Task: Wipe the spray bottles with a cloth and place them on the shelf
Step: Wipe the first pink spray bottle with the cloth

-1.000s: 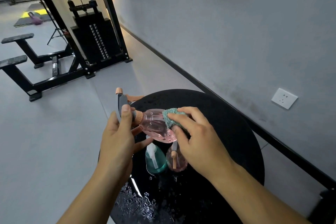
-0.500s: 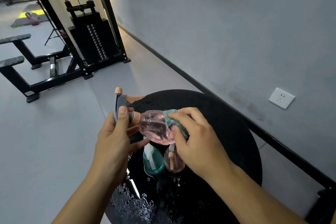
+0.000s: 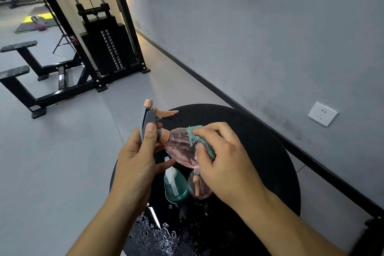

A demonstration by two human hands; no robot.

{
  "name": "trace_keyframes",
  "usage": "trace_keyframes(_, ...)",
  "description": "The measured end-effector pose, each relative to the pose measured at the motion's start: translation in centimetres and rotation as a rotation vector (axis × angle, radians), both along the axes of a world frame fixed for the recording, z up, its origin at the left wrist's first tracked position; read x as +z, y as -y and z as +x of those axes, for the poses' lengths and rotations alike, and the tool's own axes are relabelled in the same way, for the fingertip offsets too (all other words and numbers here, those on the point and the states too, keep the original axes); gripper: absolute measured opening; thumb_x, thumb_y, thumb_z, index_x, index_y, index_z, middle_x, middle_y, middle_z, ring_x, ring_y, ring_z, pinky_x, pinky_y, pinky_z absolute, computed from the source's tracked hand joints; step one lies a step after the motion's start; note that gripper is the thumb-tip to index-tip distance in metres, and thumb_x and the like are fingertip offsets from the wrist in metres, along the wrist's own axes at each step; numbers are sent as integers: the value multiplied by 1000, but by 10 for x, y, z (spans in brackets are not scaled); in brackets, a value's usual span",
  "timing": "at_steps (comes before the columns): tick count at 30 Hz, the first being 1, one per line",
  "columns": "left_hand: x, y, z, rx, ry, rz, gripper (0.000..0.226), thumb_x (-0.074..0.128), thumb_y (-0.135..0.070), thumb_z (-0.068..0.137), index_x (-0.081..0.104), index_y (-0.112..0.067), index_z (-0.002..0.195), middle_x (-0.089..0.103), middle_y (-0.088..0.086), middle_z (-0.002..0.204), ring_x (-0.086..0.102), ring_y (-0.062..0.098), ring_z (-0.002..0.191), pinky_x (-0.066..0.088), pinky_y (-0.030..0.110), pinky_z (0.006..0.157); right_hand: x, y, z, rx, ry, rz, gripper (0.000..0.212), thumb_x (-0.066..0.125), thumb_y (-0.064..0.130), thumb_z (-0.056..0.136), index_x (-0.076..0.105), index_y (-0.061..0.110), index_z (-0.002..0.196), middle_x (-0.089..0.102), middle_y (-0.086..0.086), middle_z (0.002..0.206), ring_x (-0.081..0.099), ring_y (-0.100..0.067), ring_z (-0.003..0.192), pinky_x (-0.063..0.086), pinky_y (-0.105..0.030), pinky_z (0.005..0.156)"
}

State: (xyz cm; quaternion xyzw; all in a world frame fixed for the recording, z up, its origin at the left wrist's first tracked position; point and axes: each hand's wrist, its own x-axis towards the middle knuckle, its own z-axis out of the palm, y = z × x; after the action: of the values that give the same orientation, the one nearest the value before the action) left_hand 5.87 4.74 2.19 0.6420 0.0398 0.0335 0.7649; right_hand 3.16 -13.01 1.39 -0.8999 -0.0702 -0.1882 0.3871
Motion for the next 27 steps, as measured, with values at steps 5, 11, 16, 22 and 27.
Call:
trace_keyframes(5, -2, 6, -4, -11, 37, 34, 28, 58, -47, 100, 74, -24, 102, 77, 6, 104, 76, 24, 104, 65, 51, 80, 6, -10, -7, 73, 28, -78, 32, 54, 27, 104, 61, 33, 134, 42, 18, 137, 40, -1, 127, 53, -26, 96)
trace_keyframes(11, 2, 5, -4, -5, 73, 44, 28, 57, -46, 99, 71, -22, 93, 77, 5, 99, 76, 21, 103, 64, 45, 75, 1, 4, 1, -38, -35, 47, 31, 53, 29, 102, 60, 29, 132, 44, 20, 121, 52, -6, 116, 57, -30, 91)
trace_keyframes(16, 3, 6, -3, 6, 79, 49, 29, 57, -47, 100, 71, -22, 95, 78, 5, 102, 76, 21, 105, 64, 48, 78, 3, 2, 0, 7, -16, 55, 32, 54, 26, 103, 60, 27, 135, 43, 20, 127, 50, -7, 122, 56, -28, 94)
trace_keyframes(22, 1, 10, -3, 12, 62, 36, 28, 58, -44, 100, 72, -21, 94, 77, 5, 99, 76, 18, 97, 65, 45, 75, 5, -2, -4, 56, 35, -26, 31, 57, 23, 102, 64, 30, 131, 46, 19, 132, 45, -3, 125, 50, -21, 98)
trace_keyframes(27, 7, 0, 1, 43, 69, -3, 30, 58, -49, 95, 72, -23, 95, 76, 2, 96, 76, 20, 100, 64, 49, 77, 2, 8, 1, -4, -53, 123, 31, 55, 25, 103, 63, 28, 133, 46, 24, 124, 52, -1, 120, 55, -20, 94)
